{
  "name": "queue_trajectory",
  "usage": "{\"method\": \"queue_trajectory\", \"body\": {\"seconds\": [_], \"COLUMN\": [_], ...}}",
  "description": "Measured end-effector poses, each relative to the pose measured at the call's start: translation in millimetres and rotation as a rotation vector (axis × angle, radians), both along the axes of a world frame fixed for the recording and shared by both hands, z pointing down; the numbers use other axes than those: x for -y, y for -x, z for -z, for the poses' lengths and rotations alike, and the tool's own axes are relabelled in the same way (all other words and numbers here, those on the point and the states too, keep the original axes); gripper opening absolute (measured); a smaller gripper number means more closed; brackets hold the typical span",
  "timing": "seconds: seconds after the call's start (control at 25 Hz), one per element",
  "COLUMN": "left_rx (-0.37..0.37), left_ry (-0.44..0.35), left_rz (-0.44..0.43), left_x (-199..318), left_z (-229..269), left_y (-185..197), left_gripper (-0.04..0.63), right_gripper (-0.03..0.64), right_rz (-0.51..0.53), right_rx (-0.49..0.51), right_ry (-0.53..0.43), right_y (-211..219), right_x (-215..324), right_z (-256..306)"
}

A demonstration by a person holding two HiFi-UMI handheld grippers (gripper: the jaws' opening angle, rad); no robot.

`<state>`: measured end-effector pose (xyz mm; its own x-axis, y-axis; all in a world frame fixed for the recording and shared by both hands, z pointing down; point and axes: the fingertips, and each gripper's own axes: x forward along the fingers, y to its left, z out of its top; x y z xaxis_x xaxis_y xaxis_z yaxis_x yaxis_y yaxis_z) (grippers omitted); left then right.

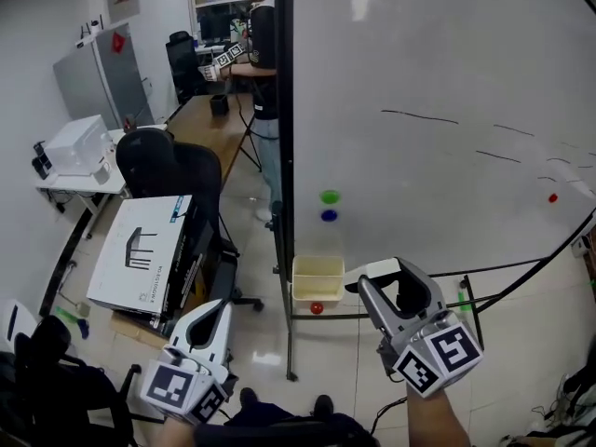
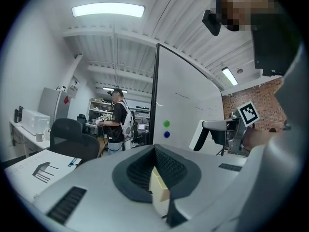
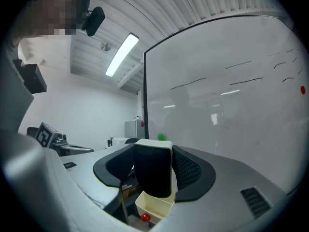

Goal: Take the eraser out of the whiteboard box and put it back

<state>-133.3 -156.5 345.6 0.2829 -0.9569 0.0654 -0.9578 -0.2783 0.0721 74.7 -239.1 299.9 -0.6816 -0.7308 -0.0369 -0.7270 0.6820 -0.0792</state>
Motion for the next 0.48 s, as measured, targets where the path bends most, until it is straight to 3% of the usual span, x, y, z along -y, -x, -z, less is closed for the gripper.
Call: {"method": "queue_trajectory", "body": {"seconds": [0.28,0.48], "left_rx": [-0.011,-0.011], "left_ry": [0.046,0.085], "left_rz": [-0.101,-0.125], "left_x": [52.9,81.5], "left_z": [-18.7,-42.9], "left_y": [24.2,42.7], "left_gripper": [0.021,0.021], "right_gripper": [0.268,0.268], "right_rz": [-0.091,-0.138], "right_rx": [-0.029,-0.059], "right_ry": [0.068,0.1], "right_y": [42.2,66.5], "right_x": [50.3,74.9], "right_z": [-43.1,-68.1]}}
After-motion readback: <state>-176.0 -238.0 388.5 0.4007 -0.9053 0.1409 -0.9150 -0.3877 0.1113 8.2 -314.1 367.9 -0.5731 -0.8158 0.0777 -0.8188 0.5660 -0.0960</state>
